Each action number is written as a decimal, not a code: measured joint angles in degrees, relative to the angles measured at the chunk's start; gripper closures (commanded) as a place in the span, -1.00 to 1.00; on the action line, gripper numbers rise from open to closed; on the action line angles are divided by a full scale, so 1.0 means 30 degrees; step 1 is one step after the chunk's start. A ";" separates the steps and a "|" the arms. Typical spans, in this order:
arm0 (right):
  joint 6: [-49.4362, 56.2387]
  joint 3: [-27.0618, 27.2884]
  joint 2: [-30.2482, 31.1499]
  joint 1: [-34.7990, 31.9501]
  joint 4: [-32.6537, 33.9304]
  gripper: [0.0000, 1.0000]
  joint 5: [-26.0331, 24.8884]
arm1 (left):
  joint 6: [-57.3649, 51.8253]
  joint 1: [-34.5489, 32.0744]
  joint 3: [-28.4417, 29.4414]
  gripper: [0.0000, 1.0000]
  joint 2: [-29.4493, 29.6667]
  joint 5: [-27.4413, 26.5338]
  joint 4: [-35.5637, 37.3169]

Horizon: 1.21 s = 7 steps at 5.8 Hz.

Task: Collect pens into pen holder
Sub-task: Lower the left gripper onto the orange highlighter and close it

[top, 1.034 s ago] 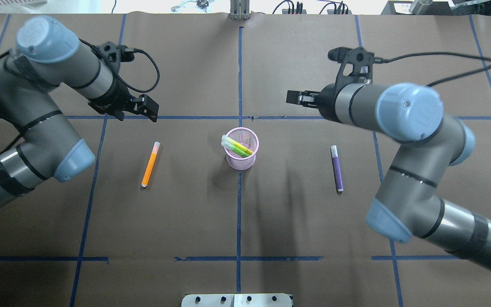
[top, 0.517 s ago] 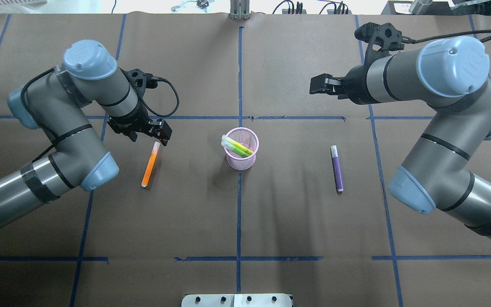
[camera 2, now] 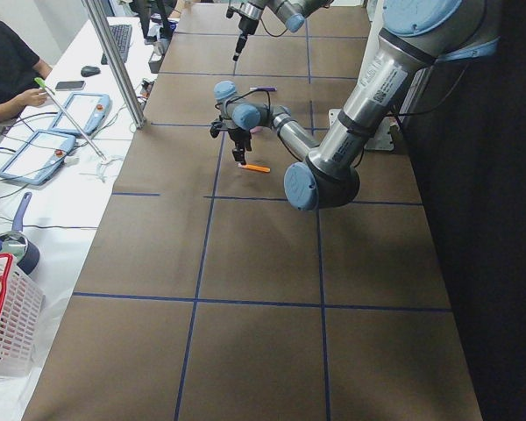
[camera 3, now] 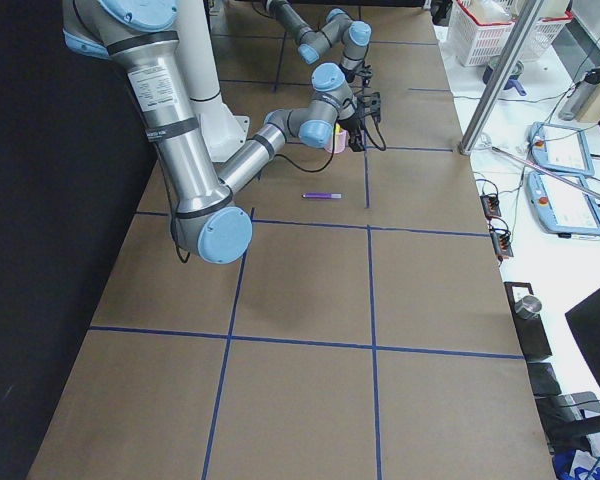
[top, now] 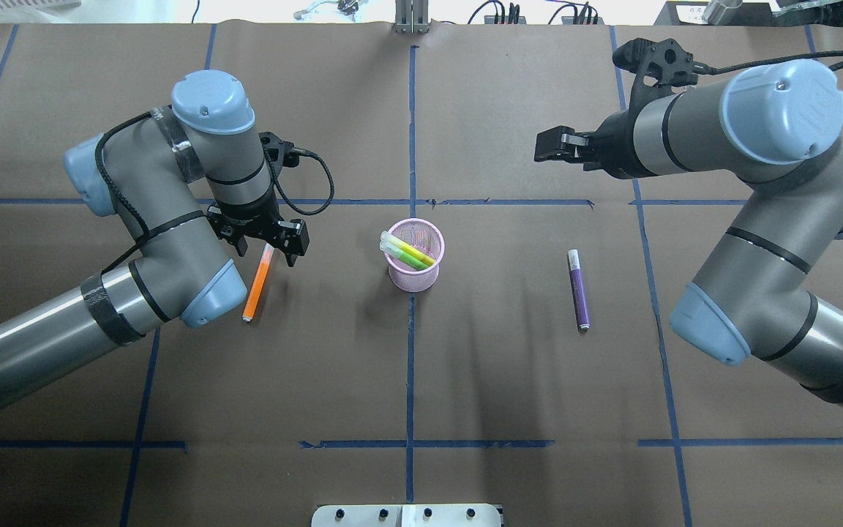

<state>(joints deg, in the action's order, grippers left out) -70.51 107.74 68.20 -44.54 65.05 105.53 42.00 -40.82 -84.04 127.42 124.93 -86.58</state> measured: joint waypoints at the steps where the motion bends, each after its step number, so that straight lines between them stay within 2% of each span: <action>1: -0.0014 -0.0014 -0.0006 0.0011 -0.0012 -0.62 -0.0043 | -0.0064 0.0061 0.0142 -0.46 -0.0032 -0.0011 0.0090; 3: -0.0021 -0.0005 -0.0039 0.0013 -0.0074 -0.63 -0.0075 | -0.0061 0.0157 0.0247 -0.23 -0.0198 -0.0014 0.0117; 5: -0.0021 0.0003 -0.0038 -0.0018 -0.0099 -0.63 -0.0077 | -0.0056 0.0354 0.0410 0.13 -0.0225 -0.0014 0.0120; 7: -0.0021 0.0005 -0.0112 -0.0116 -0.0110 -0.63 -0.0077 | -0.0078 0.0390 0.0454 0.17 -0.0284 -0.0037 0.0119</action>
<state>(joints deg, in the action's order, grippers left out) -70.58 107.75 67.86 -44.88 64.72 105.29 41.77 -39.65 -82.68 126.57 124.82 -86.22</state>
